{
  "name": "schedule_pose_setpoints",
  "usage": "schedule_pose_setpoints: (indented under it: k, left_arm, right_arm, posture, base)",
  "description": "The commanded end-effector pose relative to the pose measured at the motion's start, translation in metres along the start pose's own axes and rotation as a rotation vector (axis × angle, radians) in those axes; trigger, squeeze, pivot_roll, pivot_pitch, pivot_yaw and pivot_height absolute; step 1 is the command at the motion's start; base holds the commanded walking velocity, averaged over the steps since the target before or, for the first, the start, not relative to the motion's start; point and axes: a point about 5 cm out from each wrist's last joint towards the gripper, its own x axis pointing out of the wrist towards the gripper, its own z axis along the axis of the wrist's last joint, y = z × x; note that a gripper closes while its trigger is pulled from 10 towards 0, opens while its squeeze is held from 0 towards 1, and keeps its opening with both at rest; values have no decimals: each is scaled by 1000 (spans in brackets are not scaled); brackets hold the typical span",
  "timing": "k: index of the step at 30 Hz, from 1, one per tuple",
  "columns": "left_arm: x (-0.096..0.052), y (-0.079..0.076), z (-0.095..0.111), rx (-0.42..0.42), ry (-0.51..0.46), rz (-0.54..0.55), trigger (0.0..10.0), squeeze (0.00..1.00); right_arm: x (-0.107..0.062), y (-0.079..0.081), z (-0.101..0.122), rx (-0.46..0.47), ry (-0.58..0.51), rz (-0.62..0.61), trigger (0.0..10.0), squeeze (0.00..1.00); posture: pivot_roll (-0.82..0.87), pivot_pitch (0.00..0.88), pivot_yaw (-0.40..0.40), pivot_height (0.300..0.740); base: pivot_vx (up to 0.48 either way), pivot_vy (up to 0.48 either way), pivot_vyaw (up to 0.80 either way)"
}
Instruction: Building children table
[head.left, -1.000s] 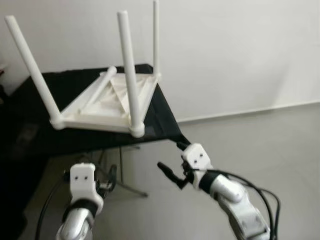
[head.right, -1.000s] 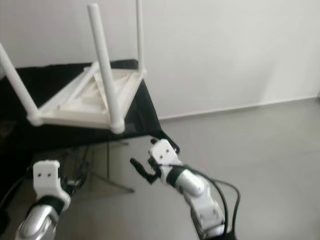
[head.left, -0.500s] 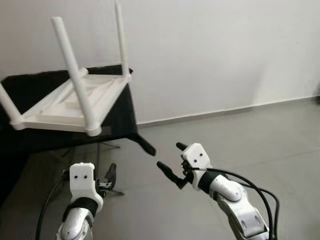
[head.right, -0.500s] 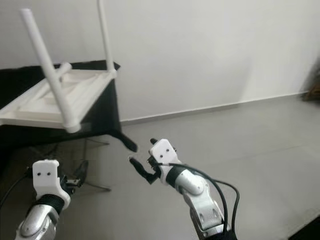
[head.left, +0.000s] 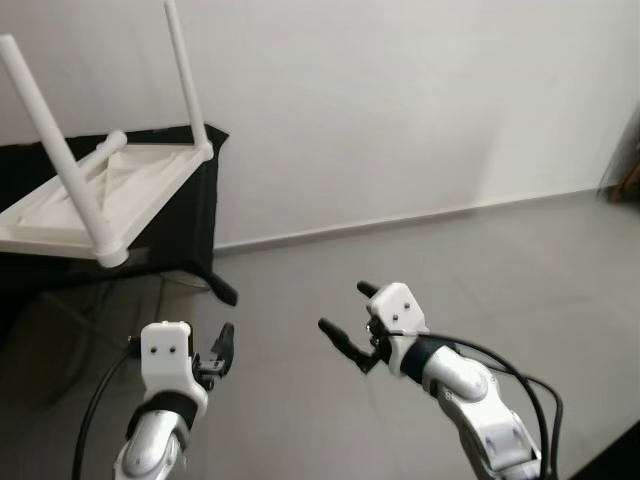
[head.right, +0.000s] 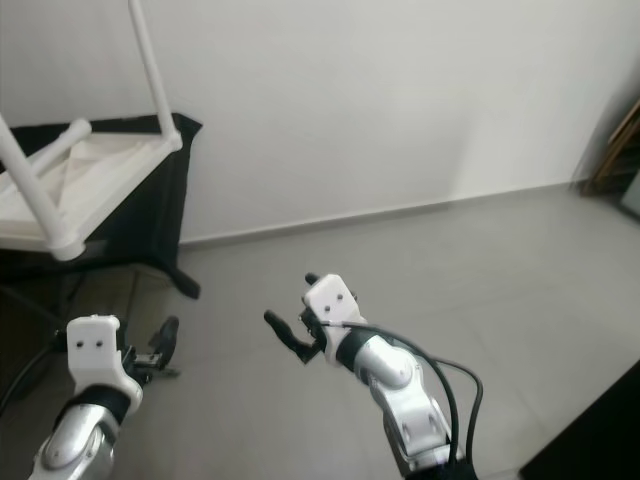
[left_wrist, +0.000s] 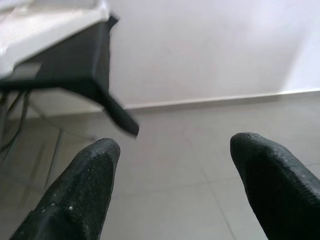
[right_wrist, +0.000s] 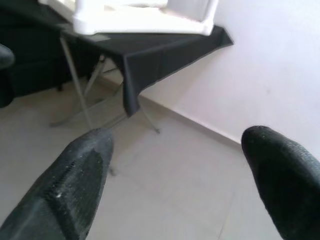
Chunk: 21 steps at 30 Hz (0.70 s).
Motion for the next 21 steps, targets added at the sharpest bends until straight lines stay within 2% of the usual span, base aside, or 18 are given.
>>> schedule_pose_setpoints:
  k: [1,5,21]
  left_arm:
    - [0,3,-3,1,22,3,10000,0]
    - [0,0,0,-13,8,-31,10000,0]
    - [0,-1,2,-49,-18,-43,10000,0]
  right_arm:
    - [3,4,3,5,-19,21,10000,0]
    - [4,4,3,7,-18,20,10000,0]
    - [4,1,3,2,-13,19,10000,0]
  posture:
    - [-14,0,14,740]
    - [-16,0,14,740]
    - [-32,0,16,740]
  base:
    - [0,-356,0]
    - [0,-61,0]
    - [0,0,0]
